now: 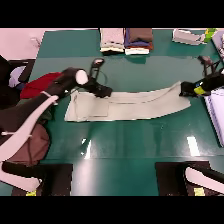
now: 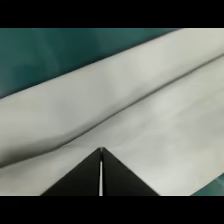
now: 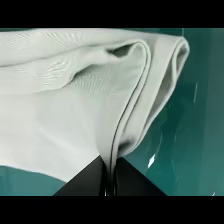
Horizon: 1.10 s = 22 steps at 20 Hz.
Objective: Fold the shirts.
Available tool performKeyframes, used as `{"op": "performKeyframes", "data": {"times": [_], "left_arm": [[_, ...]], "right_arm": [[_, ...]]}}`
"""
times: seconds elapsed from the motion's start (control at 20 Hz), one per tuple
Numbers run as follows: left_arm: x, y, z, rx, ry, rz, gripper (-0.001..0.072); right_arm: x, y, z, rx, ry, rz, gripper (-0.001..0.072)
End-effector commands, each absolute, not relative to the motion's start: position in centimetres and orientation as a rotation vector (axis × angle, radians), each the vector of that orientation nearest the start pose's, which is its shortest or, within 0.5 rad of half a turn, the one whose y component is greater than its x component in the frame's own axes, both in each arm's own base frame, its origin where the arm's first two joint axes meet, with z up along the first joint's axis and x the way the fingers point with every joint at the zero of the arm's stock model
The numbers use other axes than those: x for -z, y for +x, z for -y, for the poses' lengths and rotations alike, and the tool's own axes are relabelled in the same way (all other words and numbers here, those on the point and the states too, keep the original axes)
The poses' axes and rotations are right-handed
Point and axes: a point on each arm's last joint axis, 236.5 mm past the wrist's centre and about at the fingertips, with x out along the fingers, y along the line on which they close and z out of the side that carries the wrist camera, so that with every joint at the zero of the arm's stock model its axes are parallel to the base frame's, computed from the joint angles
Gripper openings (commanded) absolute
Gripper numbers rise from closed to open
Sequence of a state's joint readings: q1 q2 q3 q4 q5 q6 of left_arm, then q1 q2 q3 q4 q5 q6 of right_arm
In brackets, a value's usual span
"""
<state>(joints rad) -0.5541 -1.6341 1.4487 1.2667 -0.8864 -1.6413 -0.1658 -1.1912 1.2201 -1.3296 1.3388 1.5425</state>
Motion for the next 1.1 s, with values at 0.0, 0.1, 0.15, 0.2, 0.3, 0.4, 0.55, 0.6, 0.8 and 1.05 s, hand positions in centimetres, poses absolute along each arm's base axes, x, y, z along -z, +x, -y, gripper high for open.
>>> {"op": "performKeyframes", "data": {"times": [0.0,0.1,0.15,0.2,0.3,0.4,0.55,0.6,0.8,1.05], "left_arm": [[2.6,40.2,38.0,0.661,-0.025,-1.162,0.0023],[3.7,39.3,40.3,0.707,-0.002,-1.174,0.0023],[4.1,38.6,41.3,0.732,-0.001,-1.183,0.0023],[4.7,38.0,42.1,0.754,-0.004,-1.193,0.0023],[5.5,37.3,42.7,0.766,-0.028,-1.221,0.0023],[5.8,37.2,42.7,0.766,-0.031,-1.232,0.0023],[6.0,37.2,42.5,0.761,-0.017,-1.236,0.0023],[5.9,37.3,42.1,0.756,-0.016,-1.242,0.0024],[2.3,40.3,37.9,0.697,-0.002,-1.2,0.0024],[-8.7,46.1,22.9,0.432,0.127,-1.0,0.0024]], "right_arm": [[-13.0,35.3,-2.6,-0.103,0.245,-1.17,0.002],[-16.0,35.6,-4.9,-0.158,0.211,-1.12,0.002],[-17.4,35.8,-6.2,-0.183,0.205,-1.087,0.002],[-18.6,36.0,-7.4,-0.211,0.192,-1.058,0.002],[-20.6,36.4,-9.7,-0.264,0.173,-1.021,0.0019],[-22.1,36.8,-12.0,-0.316,0.152,-1.001,0.002],[-23.3,37.4,-15.1,-0.377,0.131,-0.997,0.002],[-23.5,37.6,-16.0,-0.394,0.126,-0.995,0.002],[-23.5,37.9,-19.7,-0.452,0.121,-1.005,0.002],[-21.2,38.1,-27.8,-0.557,0.143,-0.996,0.002]]}}
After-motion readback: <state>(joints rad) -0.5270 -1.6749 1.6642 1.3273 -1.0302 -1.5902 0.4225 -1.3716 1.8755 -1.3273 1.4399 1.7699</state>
